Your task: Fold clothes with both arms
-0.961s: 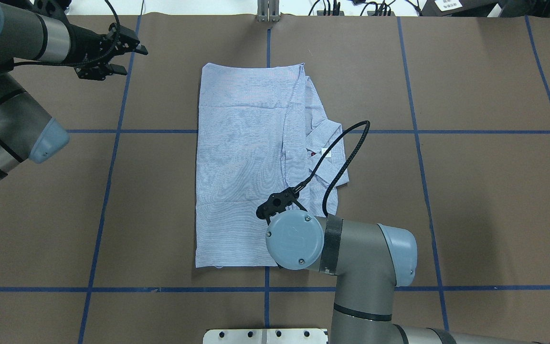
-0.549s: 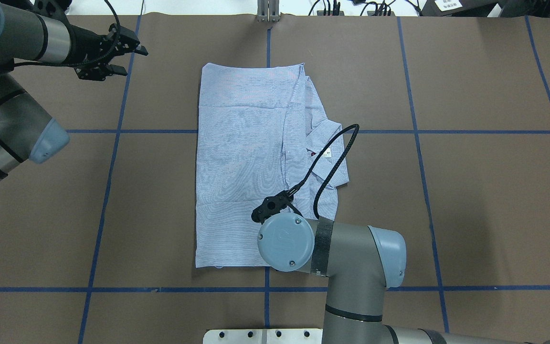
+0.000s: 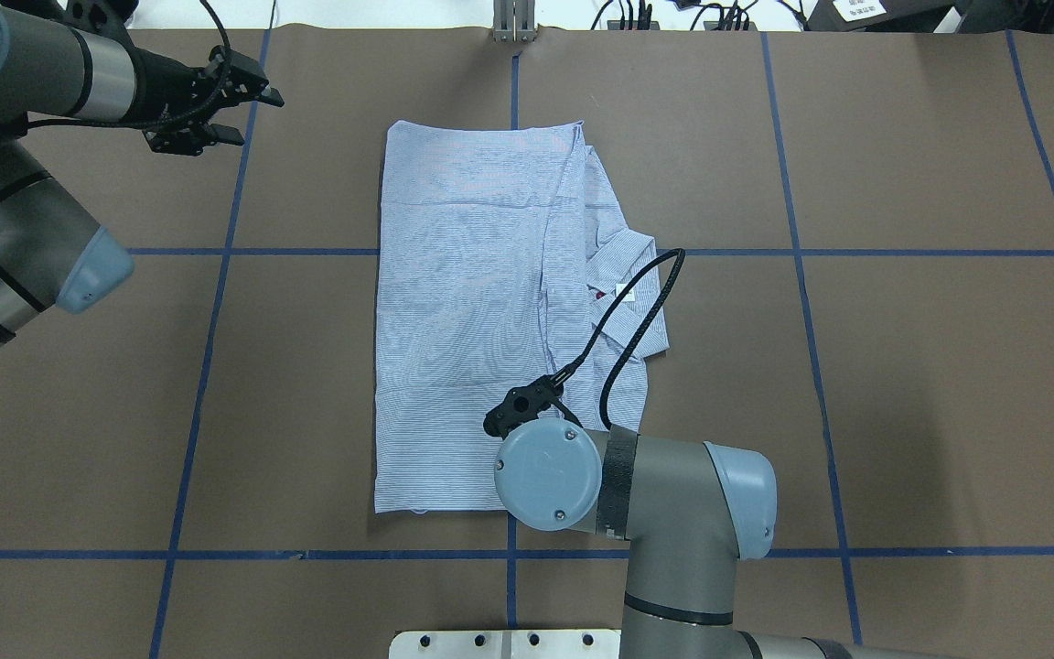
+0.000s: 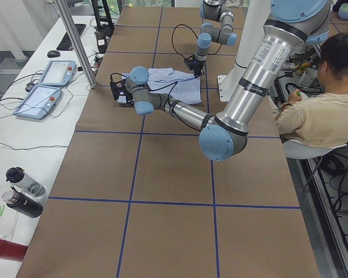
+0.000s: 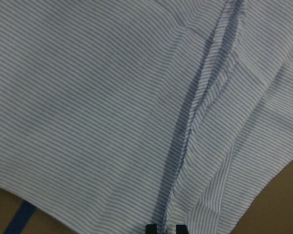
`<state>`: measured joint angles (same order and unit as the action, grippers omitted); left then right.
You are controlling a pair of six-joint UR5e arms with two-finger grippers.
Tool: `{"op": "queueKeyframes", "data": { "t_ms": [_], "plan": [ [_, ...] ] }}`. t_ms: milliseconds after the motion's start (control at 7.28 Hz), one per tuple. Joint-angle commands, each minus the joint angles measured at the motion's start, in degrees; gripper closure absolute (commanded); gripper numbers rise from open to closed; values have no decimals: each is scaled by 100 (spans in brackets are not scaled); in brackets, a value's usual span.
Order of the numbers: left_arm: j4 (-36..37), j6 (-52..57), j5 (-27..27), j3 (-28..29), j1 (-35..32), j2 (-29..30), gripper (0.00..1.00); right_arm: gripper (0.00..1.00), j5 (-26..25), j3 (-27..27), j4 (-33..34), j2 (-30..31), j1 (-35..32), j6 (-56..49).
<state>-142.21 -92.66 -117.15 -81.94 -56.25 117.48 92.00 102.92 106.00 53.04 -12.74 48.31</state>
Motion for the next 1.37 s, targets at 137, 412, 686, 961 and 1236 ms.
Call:
{"op": "queueKeyframes", "data": {
  "t_ms": [137,412,686,961,1236],
  "plan": [
    [0,2,-1,3,0,3,21,73,-7,0,0,31,27,3],
    [9,2,-1,3,0,3,21,84,-7,9,9,93,26,3],
    [0,2,-1,3,0,3,22,100,45,70,113,93,-17,3],
    [0,2,-1,3,0,12,22,100,256,717,395,555,-141,116],
    [0,-24,8,-6,0,12,21,100,248,642,326,725,314,1316]
  ]
}}
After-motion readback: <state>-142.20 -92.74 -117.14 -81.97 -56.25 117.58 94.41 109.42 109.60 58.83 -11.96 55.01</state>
